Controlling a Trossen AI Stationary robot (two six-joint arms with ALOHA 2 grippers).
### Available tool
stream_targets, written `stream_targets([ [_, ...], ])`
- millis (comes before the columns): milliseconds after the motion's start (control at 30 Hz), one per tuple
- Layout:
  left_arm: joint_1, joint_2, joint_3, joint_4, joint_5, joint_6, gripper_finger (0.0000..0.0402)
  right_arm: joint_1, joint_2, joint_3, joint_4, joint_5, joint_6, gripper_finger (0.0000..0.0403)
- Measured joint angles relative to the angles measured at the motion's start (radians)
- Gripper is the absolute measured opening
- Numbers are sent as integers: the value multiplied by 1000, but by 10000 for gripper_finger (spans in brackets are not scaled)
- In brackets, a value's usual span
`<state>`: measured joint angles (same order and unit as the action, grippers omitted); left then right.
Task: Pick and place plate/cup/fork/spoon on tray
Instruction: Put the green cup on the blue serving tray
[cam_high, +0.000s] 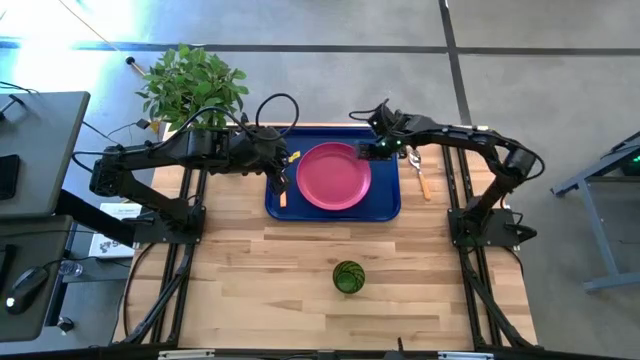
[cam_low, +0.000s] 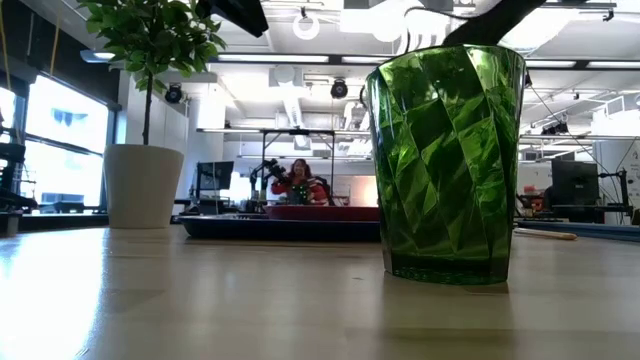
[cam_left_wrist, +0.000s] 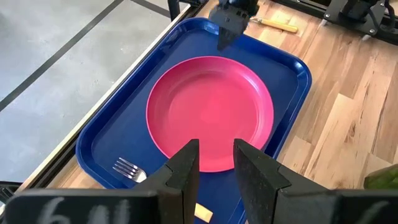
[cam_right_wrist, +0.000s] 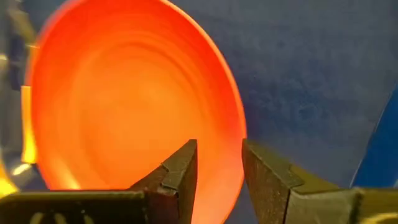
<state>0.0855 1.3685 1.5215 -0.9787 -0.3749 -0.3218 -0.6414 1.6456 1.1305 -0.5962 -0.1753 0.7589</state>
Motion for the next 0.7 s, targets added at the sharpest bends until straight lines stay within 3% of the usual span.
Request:
stream_targets([
  [333, 0, 0, 0, 0, 57, 10, 92, 64, -230, 0, 18, 19, -8, 117],
  [600, 0, 0, 0, 18, 60, 34, 132, 196, -399, 0, 45, 43, 28, 117],
  [700, -5, 0, 0, 35, 139, 25, 143, 263, -456, 0, 58, 107, 52, 117],
])
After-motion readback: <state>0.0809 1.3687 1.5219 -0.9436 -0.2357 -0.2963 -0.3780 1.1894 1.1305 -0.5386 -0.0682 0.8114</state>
